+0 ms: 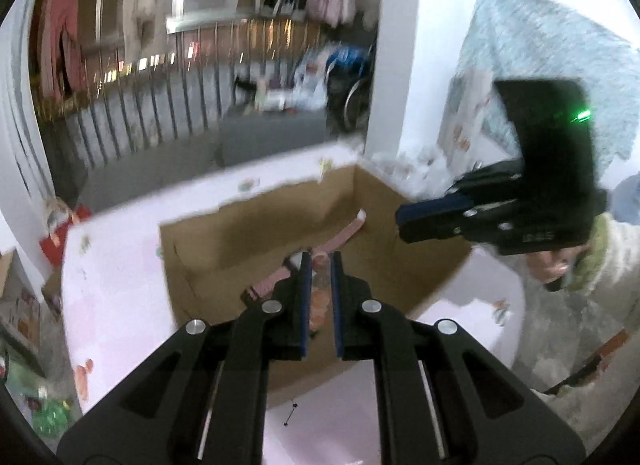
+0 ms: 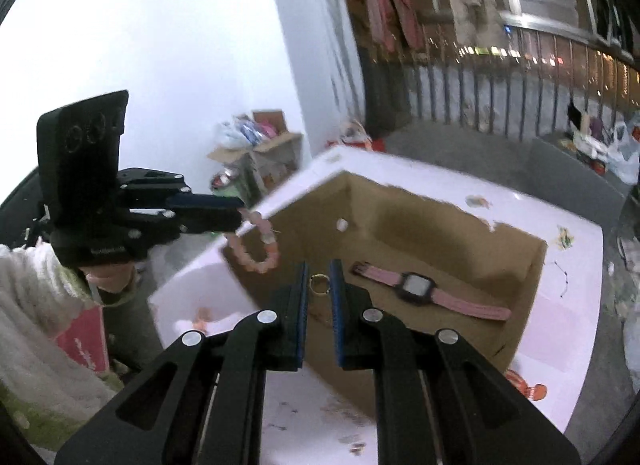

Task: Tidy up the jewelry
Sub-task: 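Carry the pink bracelet and gold ring into the box and open both grippers, then withdraw both grippers from the box toward the gold charms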

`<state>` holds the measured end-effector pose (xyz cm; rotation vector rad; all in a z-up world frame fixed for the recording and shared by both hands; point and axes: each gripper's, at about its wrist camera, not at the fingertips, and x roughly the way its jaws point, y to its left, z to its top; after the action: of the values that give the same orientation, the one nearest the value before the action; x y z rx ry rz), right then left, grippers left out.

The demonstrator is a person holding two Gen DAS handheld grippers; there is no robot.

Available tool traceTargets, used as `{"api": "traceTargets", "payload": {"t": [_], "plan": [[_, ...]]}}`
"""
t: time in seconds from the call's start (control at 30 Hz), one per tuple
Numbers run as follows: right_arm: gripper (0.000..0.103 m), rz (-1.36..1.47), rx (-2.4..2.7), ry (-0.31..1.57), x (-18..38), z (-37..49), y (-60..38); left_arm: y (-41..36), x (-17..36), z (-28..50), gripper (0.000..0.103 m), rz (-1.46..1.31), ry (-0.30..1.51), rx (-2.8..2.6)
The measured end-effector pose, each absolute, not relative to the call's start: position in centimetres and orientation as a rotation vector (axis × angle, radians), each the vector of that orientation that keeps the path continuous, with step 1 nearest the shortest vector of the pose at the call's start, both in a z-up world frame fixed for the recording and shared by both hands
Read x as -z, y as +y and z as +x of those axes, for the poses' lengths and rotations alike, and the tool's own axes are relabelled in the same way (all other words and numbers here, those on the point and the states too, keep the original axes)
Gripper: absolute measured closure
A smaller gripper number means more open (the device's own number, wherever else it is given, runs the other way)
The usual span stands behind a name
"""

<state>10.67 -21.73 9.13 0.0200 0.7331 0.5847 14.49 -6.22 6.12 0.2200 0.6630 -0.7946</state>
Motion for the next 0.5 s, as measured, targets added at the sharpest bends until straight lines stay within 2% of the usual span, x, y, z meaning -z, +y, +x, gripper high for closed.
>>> {"api": "traceTargets", "payload": {"t": [0.1,0.3,0.37,0.43,0.5], "plan": [[0.092,0.010,-0.534,0.829,-7.2,13.5,-22.2,-9.1,-3.3,18.3,0.095,0.220,0.804,0.770],[0.092,0.005,-0.464,0.934,-4.4,16.5,-22.6,-12.1,-0.4,21.9,0.094,0.197,0.936,0.758],[0.091,0.022,-0.444,0.947,-3.8,17.2,-23.1,-12.6,0.2,22.5,0.087,0.190,0.946,0.753],[0.091,0.040,-0.430,0.950,-3.5,17.4,-23.5,-12.5,0.3,22.8,0.075,0.155,0.956,0.754],[0.091,0.059,-0.421,0.943,-3.4,17.4,-24.0,-12.2,0.2,23.1,0.074,0.115,0.957,0.764]]}}
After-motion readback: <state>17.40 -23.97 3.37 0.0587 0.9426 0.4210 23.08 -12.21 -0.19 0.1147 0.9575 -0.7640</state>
